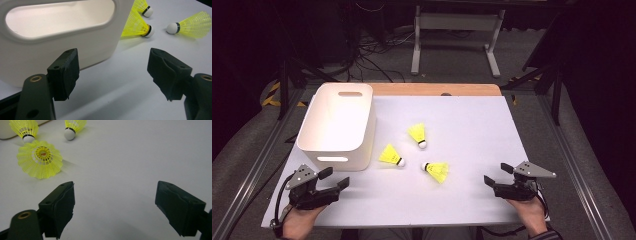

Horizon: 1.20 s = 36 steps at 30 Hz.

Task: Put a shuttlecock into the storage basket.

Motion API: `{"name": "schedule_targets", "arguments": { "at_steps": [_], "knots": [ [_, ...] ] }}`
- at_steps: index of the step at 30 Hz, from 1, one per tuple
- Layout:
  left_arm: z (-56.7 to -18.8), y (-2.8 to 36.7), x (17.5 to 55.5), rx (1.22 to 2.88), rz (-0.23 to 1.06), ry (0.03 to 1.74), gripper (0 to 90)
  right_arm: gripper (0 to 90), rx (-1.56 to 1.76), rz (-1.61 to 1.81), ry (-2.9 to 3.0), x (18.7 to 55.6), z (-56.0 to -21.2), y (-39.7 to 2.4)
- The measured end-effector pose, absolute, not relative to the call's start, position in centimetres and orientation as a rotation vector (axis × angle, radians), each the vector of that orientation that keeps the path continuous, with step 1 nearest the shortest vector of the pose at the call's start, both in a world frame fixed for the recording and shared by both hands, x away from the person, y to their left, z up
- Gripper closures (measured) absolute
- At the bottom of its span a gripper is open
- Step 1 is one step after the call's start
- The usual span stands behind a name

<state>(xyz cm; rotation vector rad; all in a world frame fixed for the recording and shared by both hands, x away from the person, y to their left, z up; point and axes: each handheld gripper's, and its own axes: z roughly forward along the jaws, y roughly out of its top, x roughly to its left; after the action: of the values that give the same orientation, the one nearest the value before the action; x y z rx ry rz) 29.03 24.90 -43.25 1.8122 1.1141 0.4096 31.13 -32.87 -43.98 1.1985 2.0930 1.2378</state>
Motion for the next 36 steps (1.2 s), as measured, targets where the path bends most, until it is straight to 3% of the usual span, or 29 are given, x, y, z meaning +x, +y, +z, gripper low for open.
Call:
{"name": "schedule_targets", "arguments": {
  "at_steps": [36],
  "knots": [
    [-42.1,23.7,28.1,1.829,0.415,1.068,27.7,15.3,1.196,1.252,2.086,31.0,-44.0,-32.7]
  ]
}}
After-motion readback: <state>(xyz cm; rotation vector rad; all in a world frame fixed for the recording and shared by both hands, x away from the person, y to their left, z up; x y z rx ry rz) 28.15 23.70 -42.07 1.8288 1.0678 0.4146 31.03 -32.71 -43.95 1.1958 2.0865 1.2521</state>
